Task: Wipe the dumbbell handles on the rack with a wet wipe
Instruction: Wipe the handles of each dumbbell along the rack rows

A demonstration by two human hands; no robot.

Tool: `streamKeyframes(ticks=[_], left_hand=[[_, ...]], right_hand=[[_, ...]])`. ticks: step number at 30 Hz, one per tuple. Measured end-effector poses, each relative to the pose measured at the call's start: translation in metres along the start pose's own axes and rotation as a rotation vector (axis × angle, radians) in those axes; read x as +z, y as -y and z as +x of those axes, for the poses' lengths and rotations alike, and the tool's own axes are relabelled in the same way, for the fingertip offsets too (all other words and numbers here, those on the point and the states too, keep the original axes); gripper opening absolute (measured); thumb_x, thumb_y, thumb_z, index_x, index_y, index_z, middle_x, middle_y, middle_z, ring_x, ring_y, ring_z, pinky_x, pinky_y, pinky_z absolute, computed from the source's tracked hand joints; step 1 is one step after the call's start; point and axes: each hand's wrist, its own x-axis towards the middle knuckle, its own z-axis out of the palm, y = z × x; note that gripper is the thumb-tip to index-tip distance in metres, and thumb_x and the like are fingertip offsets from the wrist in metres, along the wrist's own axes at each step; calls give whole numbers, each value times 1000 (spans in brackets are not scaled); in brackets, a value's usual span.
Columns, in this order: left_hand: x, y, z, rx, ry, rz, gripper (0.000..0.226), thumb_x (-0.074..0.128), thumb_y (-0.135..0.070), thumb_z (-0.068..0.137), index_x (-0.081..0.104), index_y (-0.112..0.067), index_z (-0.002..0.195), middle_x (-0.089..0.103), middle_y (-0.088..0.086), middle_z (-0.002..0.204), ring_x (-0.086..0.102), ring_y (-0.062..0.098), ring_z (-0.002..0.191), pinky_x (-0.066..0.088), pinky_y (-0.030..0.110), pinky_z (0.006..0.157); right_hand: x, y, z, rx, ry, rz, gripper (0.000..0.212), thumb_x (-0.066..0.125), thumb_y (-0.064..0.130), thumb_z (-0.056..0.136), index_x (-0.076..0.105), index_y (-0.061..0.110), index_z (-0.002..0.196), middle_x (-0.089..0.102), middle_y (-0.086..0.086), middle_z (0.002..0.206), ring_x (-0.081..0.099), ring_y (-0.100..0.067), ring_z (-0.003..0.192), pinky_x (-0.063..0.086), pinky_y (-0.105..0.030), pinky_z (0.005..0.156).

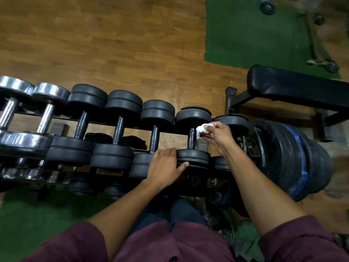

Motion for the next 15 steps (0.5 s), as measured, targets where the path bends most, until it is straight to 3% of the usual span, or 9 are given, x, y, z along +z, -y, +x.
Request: streamKeyframes(ticks=[2, 5, 11, 13, 15], left_hand=[[-1, -3, -1, -1, -17, -31, 80, 36, -71, 97, 40, -11, 150, 57, 8, 142, 49, 26, 132, 29, 39, 117], [-3, -10, -2, -3, -51, -128, 78, 44, -66, 98, 36, -11, 153, 49, 8, 150, 42, 26, 138, 29, 37, 117], [-1, -40, 0, 46, -117, -230, 75, 50, -61, 97, 33, -13, 153, 41, 6, 154, 34, 23, 144, 27, 37, 121], [0, -50, 4, 50, -118, -244, 76, 49, -62, 97, 32, -14, 153, 41, 5, 155, 34, 22, 145, 28, 38, 122], [0, -60, 9, 43, -124, -257, 76, 50, -62, 96, 33, -14, 153, 42, 5, 153, 35, 22, 144, 30, 38, 120]], right_hand=[[-10, 5, -4, -101, -40, -166, 13, 68, 12, 92, 58, 15, 85, 70, -12, 89, 71, -26, 80, 57, -30, 64], [-27, 13, -9, -247, -69, -402, 14, 71, 23, 89, 60, 18, 81, 71, -7, 84, 66, -20, 80, 50, -36, 70], [-55, 24, -20, -636, 87, -1143, 20, 66, 33, 91, 53, 22, 80, 65, 0, 91, 60, -22, 88, 49, -41, 75], [-62, 24, -18, -732, 63, -1124, 21, 66, 31, 91, 53, 21, 79, 65, -1, 97, 60, -22, 96, 50, -41, 78], [-71, 25, -15, -681, 36, -946, 21, 65, 30, 93, 55, 17, 80, 68, -2, 96, 63, -17, 92, 48, -35, 75]])
